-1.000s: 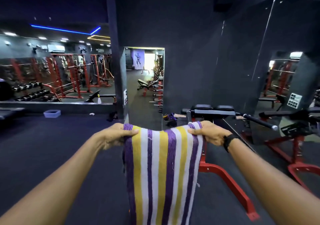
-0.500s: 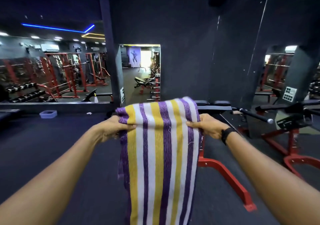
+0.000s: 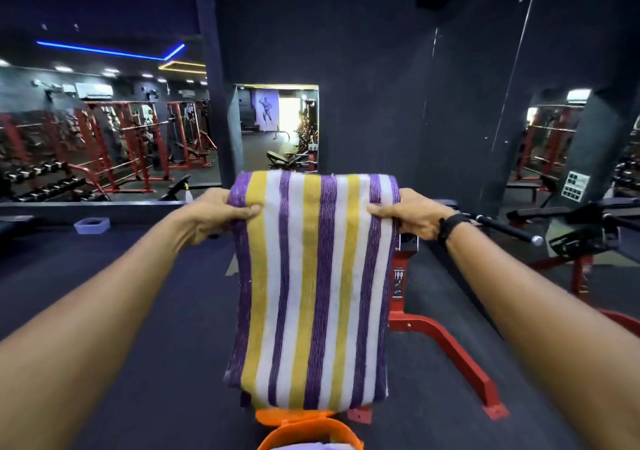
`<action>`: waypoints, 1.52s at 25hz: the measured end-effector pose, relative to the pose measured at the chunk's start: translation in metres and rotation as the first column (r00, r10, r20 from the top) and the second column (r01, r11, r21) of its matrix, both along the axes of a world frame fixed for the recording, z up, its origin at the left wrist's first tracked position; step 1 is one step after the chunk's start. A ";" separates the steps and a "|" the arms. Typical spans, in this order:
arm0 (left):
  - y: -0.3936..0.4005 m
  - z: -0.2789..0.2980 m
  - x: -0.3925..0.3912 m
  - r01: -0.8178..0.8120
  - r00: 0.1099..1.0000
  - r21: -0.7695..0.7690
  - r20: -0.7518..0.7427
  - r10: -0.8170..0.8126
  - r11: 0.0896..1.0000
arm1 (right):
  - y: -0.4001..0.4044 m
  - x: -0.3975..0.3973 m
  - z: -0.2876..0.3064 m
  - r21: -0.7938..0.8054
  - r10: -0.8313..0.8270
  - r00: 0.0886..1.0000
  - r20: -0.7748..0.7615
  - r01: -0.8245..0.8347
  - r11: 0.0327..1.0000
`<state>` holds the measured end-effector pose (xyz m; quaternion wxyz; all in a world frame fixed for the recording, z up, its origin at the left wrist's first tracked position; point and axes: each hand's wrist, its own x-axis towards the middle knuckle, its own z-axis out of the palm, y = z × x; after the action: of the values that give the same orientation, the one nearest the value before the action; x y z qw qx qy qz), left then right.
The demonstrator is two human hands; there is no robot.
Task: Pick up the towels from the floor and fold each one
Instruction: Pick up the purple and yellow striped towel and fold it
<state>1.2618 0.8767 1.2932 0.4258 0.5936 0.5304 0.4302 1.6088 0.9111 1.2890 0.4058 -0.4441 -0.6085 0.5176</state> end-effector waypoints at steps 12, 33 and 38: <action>0.016 0.060 0.011 -0.335 0.884 0.206 0.406 0.231 0.920 | 0.027 -0.031 0.080 0.199 -0.231 0.943 -0.240 0.281 0.939; 0.005 -0.002 -0.003 -0.396 0.907 0.447 0.326 0.266 0.802 | 0.030 -0.009 -0.007 0.444 -0.330 0.944 0.002 0.295 0.846; -0.011 0.013 -0.010 -0.049 0.998 0.201 0.058 0.038 0.978 | 0.019 0.001 -0.004 0.248 -0.100 0.972 0.213 0.045 0.968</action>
<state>1.2523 0.8660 1.3061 0.3676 0.6104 0.4851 0.5069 1.6094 0.9303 1.2848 0.4043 -0.4691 -0.6919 0.3712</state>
